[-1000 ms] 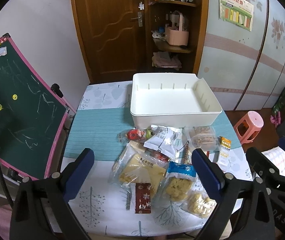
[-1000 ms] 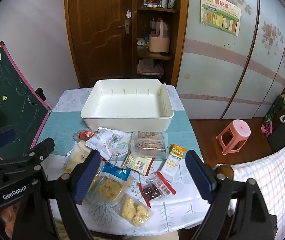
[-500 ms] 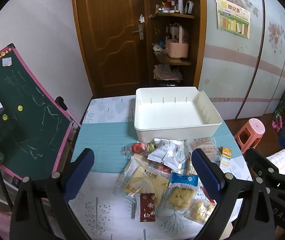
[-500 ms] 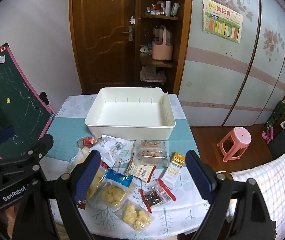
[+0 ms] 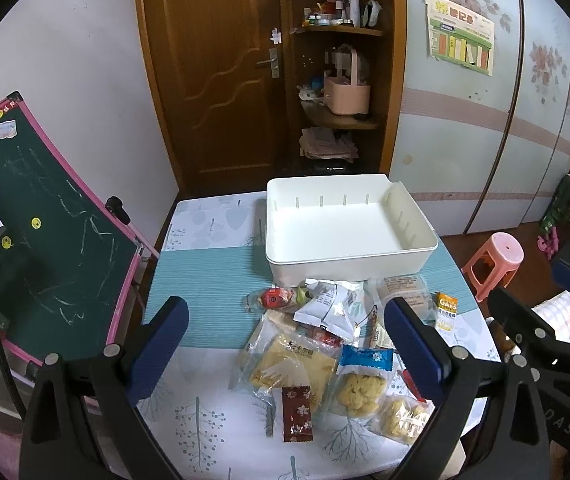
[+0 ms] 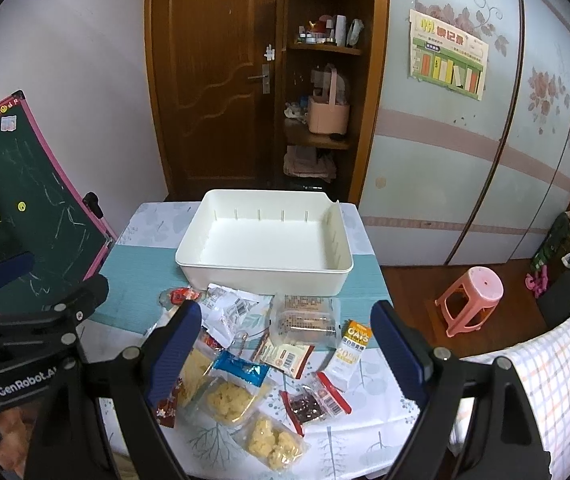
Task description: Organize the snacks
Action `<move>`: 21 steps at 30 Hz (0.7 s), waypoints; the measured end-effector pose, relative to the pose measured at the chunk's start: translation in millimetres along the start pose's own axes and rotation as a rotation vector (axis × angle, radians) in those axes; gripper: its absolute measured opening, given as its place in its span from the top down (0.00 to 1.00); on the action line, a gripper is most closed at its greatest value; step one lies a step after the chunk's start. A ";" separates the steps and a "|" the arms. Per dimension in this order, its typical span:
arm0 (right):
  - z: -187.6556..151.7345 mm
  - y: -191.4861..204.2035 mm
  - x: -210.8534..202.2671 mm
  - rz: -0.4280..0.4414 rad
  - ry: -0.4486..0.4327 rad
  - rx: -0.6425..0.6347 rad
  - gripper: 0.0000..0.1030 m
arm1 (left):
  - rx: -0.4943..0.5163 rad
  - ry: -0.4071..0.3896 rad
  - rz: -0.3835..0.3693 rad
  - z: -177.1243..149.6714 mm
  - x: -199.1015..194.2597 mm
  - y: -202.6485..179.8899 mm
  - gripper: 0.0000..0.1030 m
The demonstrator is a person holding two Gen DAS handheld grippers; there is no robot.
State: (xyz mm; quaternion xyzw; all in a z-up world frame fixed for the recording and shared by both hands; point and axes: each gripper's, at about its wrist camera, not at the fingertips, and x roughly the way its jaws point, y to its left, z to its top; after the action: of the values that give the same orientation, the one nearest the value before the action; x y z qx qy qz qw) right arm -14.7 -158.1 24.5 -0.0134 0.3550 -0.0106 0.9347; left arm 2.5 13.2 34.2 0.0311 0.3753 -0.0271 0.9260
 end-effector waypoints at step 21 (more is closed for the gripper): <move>-48.9 -6.1 50.0 0.001 0.129 -0.032 0.15 | 0.071 0.039 0.048 -36.5 50.6 4.8 0.05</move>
State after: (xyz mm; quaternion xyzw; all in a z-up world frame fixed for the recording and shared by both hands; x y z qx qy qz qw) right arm -9.8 -166.5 -45.0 -0.0275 0.4146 -0.0052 0.9096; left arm 13.8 19.5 -27.0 0.0733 0.3914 -0.0174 0.9171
